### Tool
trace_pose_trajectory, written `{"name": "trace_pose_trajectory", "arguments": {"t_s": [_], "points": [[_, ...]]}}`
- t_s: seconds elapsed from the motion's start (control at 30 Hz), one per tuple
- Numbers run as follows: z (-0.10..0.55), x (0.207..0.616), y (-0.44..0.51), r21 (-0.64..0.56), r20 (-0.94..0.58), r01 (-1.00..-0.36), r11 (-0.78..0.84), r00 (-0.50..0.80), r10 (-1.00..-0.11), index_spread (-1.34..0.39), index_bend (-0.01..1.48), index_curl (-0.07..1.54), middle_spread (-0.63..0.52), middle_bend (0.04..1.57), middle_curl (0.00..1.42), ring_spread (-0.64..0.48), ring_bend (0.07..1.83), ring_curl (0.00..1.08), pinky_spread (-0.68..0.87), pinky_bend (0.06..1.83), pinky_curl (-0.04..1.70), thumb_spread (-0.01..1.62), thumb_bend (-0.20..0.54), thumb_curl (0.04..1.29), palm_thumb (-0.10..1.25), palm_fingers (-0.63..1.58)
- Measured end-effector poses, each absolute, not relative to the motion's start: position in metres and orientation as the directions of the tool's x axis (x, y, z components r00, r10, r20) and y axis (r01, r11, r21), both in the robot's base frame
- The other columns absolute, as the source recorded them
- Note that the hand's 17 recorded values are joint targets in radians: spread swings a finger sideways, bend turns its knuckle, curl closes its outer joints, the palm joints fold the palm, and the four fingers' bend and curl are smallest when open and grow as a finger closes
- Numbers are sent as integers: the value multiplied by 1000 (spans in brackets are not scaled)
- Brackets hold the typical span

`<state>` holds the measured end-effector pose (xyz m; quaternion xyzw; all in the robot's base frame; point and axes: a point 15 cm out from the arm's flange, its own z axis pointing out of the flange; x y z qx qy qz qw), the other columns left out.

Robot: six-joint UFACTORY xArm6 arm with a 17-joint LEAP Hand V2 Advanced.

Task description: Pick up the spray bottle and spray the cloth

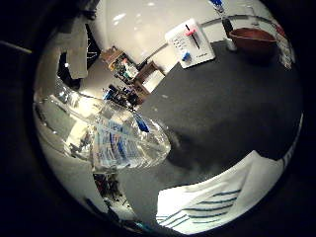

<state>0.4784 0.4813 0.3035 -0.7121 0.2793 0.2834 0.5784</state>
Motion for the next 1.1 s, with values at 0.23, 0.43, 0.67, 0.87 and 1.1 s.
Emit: {"name": "trace_pose_trajectory", "arguments": {"t_s": [0.23,0.43,0.67,0.87,1.1], "points": [[300,475,483,-670,-717,-715,-198,693,-74,-467,587,805,-321,773,873,-299,1145,554,-544,1126,481,715,-41,880,678,905],[293,476,477,-689,-676,-680,-249,727,-116,-566,568,747,-316,540,724,-207,903,430,-34,1036,442,948,-37,698,552,453],[296,479,472,-700,-653,-663,-266,745,-138,-556,564,626,-204,399,574,-13,688,303,452,966,346,1055,-27,565,477,304],[301,481,461,-691,-644,-659,-298,748,-161,-542,522,534,-168,348,489,61,573,232,569,858,250,1061,-24,513,474,325],[319,488,434,-676,-598,-642,-361,765,-241,-531,454,466,-156,302,430,73,494,191,586,748,171,1058,-23,494,483,357]]}}
